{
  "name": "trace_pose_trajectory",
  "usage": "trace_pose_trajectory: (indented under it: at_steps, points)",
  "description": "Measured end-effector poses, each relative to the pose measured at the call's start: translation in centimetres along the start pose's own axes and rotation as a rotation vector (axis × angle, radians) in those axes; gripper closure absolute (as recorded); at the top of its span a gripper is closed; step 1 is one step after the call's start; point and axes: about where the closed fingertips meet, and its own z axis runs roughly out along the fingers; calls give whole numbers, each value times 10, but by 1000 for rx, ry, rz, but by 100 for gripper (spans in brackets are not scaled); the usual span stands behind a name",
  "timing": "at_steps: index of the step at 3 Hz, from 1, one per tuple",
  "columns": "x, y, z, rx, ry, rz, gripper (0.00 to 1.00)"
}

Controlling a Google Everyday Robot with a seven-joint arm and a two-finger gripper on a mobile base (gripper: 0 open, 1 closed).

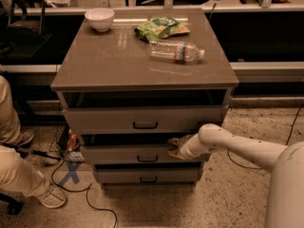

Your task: Open middle drawer

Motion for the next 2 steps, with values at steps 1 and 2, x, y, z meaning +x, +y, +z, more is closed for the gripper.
trace_pose_trajectory:
  at_steps: [1, 2]
  points:
    - [-3, -2, -5, 0, 0, 0, 100]
    - [-5, -3, -8, 0, 0, 0, 100]
